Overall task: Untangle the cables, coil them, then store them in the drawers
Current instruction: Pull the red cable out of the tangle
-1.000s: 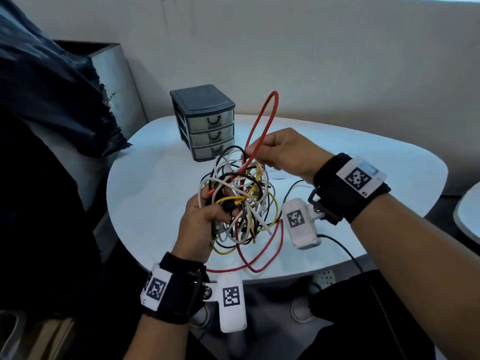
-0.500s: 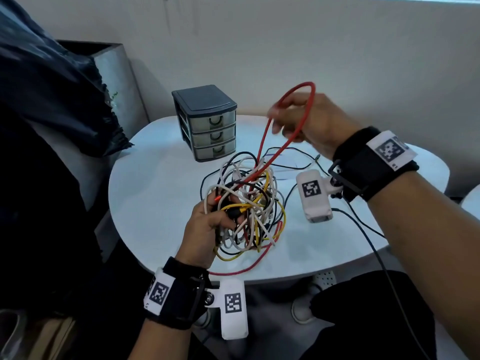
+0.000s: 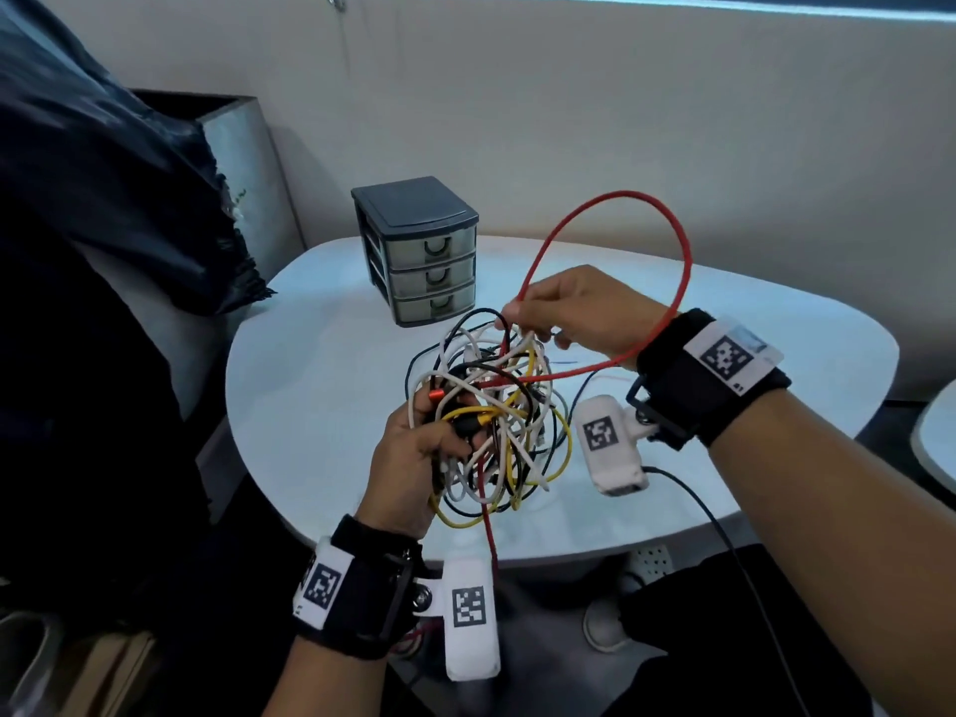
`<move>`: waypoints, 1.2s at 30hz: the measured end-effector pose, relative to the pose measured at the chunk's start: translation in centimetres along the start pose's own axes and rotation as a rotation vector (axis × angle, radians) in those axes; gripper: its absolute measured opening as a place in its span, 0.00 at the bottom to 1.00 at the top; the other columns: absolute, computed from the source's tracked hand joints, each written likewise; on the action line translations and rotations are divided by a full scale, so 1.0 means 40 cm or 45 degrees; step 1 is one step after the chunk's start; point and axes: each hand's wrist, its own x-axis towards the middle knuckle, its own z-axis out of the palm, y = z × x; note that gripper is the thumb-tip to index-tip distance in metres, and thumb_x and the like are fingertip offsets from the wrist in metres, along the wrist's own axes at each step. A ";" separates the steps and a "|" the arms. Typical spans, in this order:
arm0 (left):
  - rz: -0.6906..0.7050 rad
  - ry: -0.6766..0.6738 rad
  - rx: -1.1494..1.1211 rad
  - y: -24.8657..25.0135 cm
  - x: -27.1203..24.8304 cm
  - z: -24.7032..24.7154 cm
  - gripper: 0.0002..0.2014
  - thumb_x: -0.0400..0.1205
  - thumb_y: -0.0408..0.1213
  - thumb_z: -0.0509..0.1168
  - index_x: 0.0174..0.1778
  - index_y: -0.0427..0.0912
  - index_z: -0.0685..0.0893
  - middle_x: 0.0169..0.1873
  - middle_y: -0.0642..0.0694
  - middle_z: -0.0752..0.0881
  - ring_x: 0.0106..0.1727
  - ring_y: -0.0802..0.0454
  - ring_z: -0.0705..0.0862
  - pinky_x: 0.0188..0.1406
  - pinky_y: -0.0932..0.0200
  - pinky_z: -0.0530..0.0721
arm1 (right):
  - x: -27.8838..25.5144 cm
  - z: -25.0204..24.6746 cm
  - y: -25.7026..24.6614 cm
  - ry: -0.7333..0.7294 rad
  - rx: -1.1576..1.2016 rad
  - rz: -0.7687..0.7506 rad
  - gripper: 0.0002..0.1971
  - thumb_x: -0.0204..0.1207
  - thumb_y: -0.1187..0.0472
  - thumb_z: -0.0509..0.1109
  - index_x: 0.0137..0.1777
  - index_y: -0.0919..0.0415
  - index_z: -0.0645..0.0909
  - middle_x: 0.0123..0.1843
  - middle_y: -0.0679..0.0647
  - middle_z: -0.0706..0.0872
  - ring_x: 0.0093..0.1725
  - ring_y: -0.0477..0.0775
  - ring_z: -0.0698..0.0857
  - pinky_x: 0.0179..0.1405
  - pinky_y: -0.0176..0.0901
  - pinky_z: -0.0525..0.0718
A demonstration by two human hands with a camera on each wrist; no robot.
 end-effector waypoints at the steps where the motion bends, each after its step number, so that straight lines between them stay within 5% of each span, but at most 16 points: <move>1: -0.003 0.004 -0.018 0.000 -0.002 -0.003 0.22 0.59 0.18 0.55 0.30 0.43 0.91 0.32 0.43 0.89 0.35 0.47 0.90 0.31 0.60 0.88 | -0.003 -0.003 -0.003 -0.050 -0.056 -0.002 0.15 0.79 0.51 0.73 0.45 0.64 0.90 0.36 0.54 0.84 0.30 0.42 0.75 0.32 0.32 0.73; 4: -0.020 0.007 -0.105 -0.003 -0.003 -0.010 0.22 0.60 0.16 0.54 0.33 0.39 0.91 0.35 0.40 0.90 0.38 0.44 0.91 0.30 0.58 0.89 | 0.005 -0.018 -0.015 0.058 -0.070 -0.067 0.10 0.80 0.54 0.72 0.42 0.56 0.91 0.32 0.51 0.85 0.29 0.43 0.75 0.29 0.29 0.73; 7: -0.032 0.003 -0.092 -0.004 -0.005 -0.012 0.22 0.57 0.19 0.55 0.33 0.40 0.91 0.36 0.40 0.90 0.39 0.44 0.91 0.32 0.56 0.90 | 0.039 -0.055 -0.027 0.849 0.333 -0.224 0.10 0.82 0.60 0.69 0.39 0.53 0.87 0.22 0.45 0.81 0.23 0.45 0.74 0.26 0.36 0.72; 9: -0.041 0.006 -0.102 -0.005 -0.003 -0.013 0.22 0.56 0.19 0.55 0.34 0.40 0.91 0.36 0.40 0.90 0.38 0.43 0.91 0.31 0.57 0.89 | 0.041 -0.083 -0.041 1.049 0.599 -0.234 0.10 0.82 0.61 0.67 0.41 0.56 0.86 0.24 0.49 0.82 0.22 0.46 0.75 0.25 0.36 0.72; 14: -0.035 0.009 -0.086 -0.006 0.006 -0.011 0.21 0.56 0.20 0.56 0.36 0.39 0.89 0.37 0.38 0.88 0.37 0.40 0.88 0.32 0.55 0.88 | 0.012 -0.025 -0.017 0.253 0.350 -0.010 0.10 0.81 0.56 0.71 0.50 0.63 0.88 0.26 0.49 0.81 0.26 0.47 0.73 0.23 0.37 0.69; 17: -0.033 0.010 -0.100 -0.007 0.002 -0.003 0.20 0.56 0.19 0.56 0.35 0.38 0.88 0.35 0.38 0.88 0.33 0.42 0.88 0.30 0.56 0.88 | 0.008 0.008 -0.010 0.146 0.200 0.040 0.09 0.80 0.55 0.73 0.50 0.61 0.88 0.31 0.48 0.83 0.26 0.41 0.76 0.26 0.32 0.73; 19: -0.029 0.003 -0.098 -0.007 -0.003 0.001 0.20 0.56 0.19 0.55 0.34 0.39 0.88 0.33 0.39 0.87 0.29 0.44 0.86 0.26 0.59 0.86 | 0.006 0.013 -0.007 0.061 0.012 0.098 0.14 0.81 0.49 0.71 0.55 0.59 0.89 0.44 0.48 0.88 0.40 0.40 0.83 0.40 0.32 0.79; 21: -0.029 -0.005 -0.123 -0.004 -0.004 0.004 0.20 0.57 0.19 0.55 0.37 0.36 0.87 0.33 0.39 0.88 0.30 0.44 0.87 0.26 0.58 0.86 | 0.005 0.015 -0.005 -0.062 -0.120 0.152 0.17 0.80 0.44 0.70 0.55 0.56 0.91 0.57 0.50 0.89 0.57 0.48 0.84 0.59 0.43 0.80; 23: -0.026 -0.012 -0.129 0.000 -0.005 0.005 0.21 0.57 0.19 0.54 0.42 0.32 0.83 0.33 0.39 0.88 0.32 0.44 0.89 0.26 0.58 0.87 | -0.002 0.015 -0.010 -0.120 -0.075 0.145 0.14 0.77 0.44 0.72 0.50 0.52 0.93 0.56 0.47 0.90 0.59 0.47 0.83 0.59 0.43 0.78; 27: -0.028 -0.028 -0.106 0.001 -0.008 0.002 0.22 0.57 0.19 0.54 0.45 0.31 0.82 0.34 0.39 0.88 0.31 0.45 0.89 0.27 0.59 0.87 | 0.001 0.009 -0.023 -0.009 0.085 0.012 0.06 0.77 0.54 0.76 0.42 0.53 0.92 0.46 0.48 0.91 0.46 0.40 0.84 0.51 0.34 0.76; 31: -0.017 -0.009 -0.123 0.005 -0.001 -0.014 0.20 0.59 0.18 0.54 0.42 0.34 0.85 0.34 0.38 0.88 0.31 0.44 0.89 0.28 0.58 0.88 | 0.039 -0.042 -0.012 0.873 0.482 -0.070 0.10 0.81 0.58 0.72 0.37 0.54 0.87 0.40 0.54 0.89 0.39 0.49 0.83 0.42 0.44 0.81; 32: -0.001 -0.003 -0.118 0.006 0.000 -0.017 0.20 0.62 0.16 0.54 0.38 0.36 0.86 0.33 0.39 0.88 0.31 0.44 0.88 0.28 0.58 0.87 | 0.042 -0.054 -0.005 0.933 0.458 -0.082 0.11 0.82 0.57 0.70 0.38 0.57 0.87 0.39 0.56 0.88 0.38 0.49 0.83 0.41 0.45 0.82; 34: 0.034 0.028 -0.098 0.012 0.006 -0.022 0.24 0.70 0.13 0.47 0.38 0.38 0.86 0.33 0.41 0.88 0.32 0.45 0.88 0.28 0.59 0.87 | 0.042 -0.052 0.019 0.790 0.257 -0.073 0.14 0.83 0.54 0.69 0.42 0.63 0.87 0.41 0.62 0.89 0.38 0.51 0.84 0.39 0.44 0.82; 36: 0.076 0.060 -0.075 0.024 0.018 -0.029 0.24 0.72 0.12 0.44 0.44 0.37 0.82 0.35 0.41 0.87 0.35 0.44 0.87 0.30 0.58 0.87 | 0.037 -0.026 0.065 0.531 -0.036 -0.016 0.14 0.83 0.49 0.68 0.42 0.58 0.86 0.39 0.56 0.88 0.41 0.53 0.86 0.39 0.42 0.82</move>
